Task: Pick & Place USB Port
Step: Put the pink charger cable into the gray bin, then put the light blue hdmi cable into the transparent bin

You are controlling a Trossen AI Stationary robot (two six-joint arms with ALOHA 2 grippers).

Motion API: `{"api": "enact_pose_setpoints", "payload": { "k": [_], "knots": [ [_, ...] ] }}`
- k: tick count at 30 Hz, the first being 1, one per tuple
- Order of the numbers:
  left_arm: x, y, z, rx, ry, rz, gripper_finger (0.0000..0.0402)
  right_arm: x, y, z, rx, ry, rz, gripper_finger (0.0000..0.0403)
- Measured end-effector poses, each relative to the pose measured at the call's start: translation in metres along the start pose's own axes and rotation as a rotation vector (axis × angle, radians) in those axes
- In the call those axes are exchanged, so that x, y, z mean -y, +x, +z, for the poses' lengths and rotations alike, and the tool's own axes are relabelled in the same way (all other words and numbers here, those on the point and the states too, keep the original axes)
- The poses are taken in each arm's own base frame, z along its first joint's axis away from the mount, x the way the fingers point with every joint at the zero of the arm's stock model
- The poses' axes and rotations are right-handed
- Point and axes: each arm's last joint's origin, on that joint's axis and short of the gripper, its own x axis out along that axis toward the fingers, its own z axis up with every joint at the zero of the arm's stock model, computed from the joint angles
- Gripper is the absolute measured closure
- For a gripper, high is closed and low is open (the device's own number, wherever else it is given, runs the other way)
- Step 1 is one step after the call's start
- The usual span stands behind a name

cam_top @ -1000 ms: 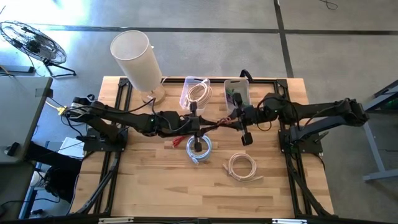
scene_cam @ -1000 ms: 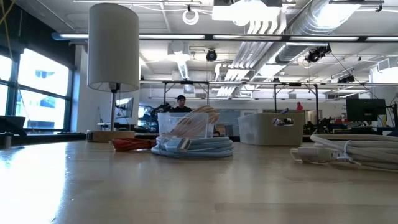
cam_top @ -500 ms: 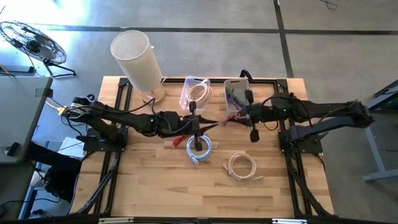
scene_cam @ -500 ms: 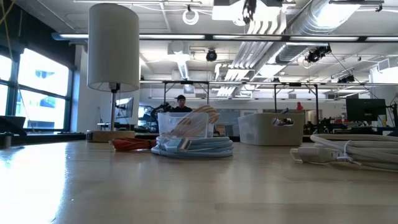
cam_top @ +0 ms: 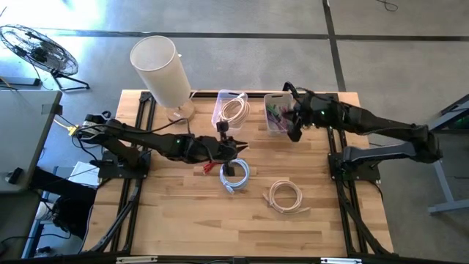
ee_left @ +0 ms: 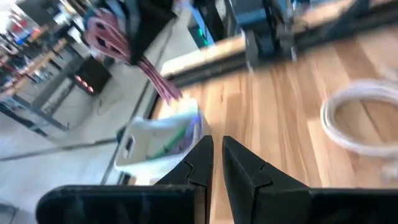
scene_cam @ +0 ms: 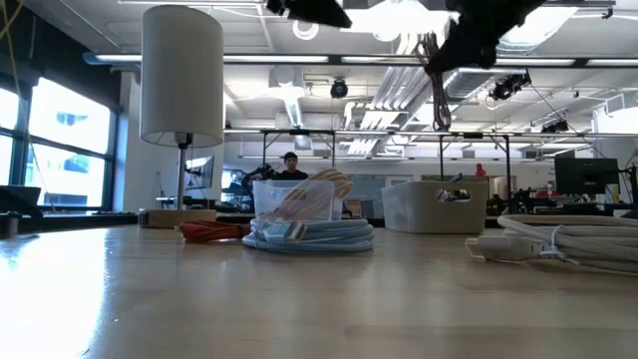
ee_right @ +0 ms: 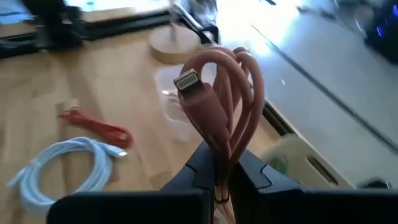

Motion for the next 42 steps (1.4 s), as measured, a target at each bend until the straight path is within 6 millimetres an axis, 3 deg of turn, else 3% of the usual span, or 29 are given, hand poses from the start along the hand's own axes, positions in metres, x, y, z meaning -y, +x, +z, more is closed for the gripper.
{"api": "enact_pose_setpoints", "payload": {
  "k": [8,15,18,23,32,35,42],
  "knots": [
    [0.003,-0.001,-0.011,-0.099,0.054,-0.032,0.0371,0.029,0.035,-0.01,-0.155,0.14,-0.019,0.0381],
    [0.007,-0.002,-0.019,-0.167,0.028,-0.109,0.0371,0.038,0.064,-0.024,-0.297,0.169,-0.027,0.0384],
    [0.009,-0.003,-0.023,-0.206,-0.025,-0.162,0.0371,0.041,0.074,-0.029,-0.336,0.175,-0.037,0.0366],
    [0.011,-0.005,-0.031,-0.287,-0.054,-0.188,0.0371,0.045,0.086,-0.033,-0.362,0.156,-0.066,0.0328],
    [0.012,-0.007,-0.034,-0.317,-0.043,-0.227,0.0371,0.054,0.092,-0.036,-0.372,0.174,-0.115,0.0297],
    [0.012,-0.008,-0.037,-0.34,-0.032,-0.231,0.0371,0.052,0.092,-0.033,-0.345,0.151,-0.049,0.0292],
    [0.012,-0.012,-0.047,-0.449,0.025,-0.229,0.0371,0.037,0.083,-0.015,-0.196,0.239,0.429,0.0297]
  ]
}}
